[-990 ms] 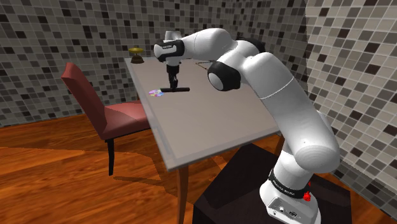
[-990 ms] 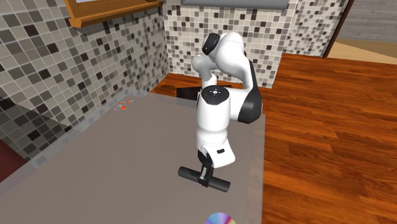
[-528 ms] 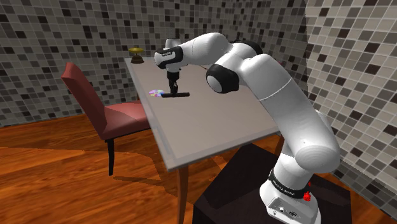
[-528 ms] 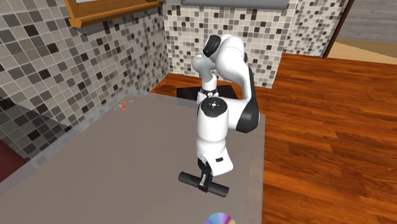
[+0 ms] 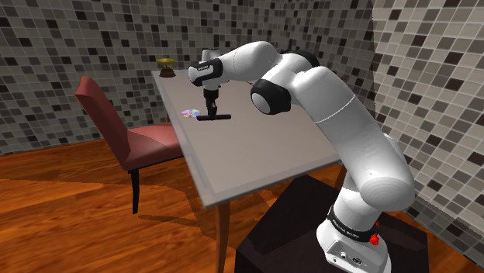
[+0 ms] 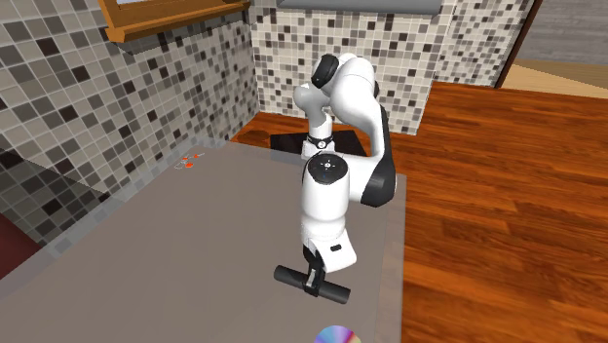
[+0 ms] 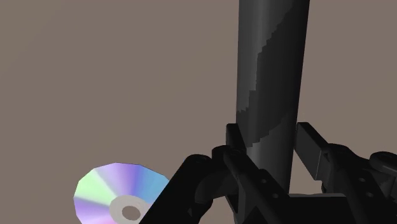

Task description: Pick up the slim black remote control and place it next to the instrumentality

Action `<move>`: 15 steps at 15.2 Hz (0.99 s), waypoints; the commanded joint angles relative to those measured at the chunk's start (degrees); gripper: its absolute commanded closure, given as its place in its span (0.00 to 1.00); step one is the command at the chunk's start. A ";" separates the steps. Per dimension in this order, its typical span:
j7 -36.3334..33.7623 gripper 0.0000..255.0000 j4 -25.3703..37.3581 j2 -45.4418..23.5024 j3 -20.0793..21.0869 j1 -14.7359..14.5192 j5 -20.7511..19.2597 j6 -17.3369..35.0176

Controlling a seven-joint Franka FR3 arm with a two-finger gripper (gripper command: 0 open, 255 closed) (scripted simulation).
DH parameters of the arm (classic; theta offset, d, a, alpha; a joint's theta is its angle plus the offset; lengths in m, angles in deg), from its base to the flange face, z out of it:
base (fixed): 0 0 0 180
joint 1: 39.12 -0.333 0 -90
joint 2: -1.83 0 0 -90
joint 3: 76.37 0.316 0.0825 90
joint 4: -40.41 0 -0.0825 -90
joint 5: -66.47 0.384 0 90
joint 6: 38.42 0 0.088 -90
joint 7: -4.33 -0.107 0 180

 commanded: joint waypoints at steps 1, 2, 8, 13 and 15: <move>0.00 0.00 0.01 0.00 0.00 0.00 0.00 0.01; 0.00 0.00 -0.01 0.01 0.00 0.00 0.00 0.01; -0.43 0.00 0.91 1.73 -0.67 -0.22 -0.79 -2.49; -0.86 0.00 2.15 3.05 -1.18 -0.26 -1.44 -4.89; -0.86 0.00 2.16 3.05 -1.18 -0.26 -1.44 -4.90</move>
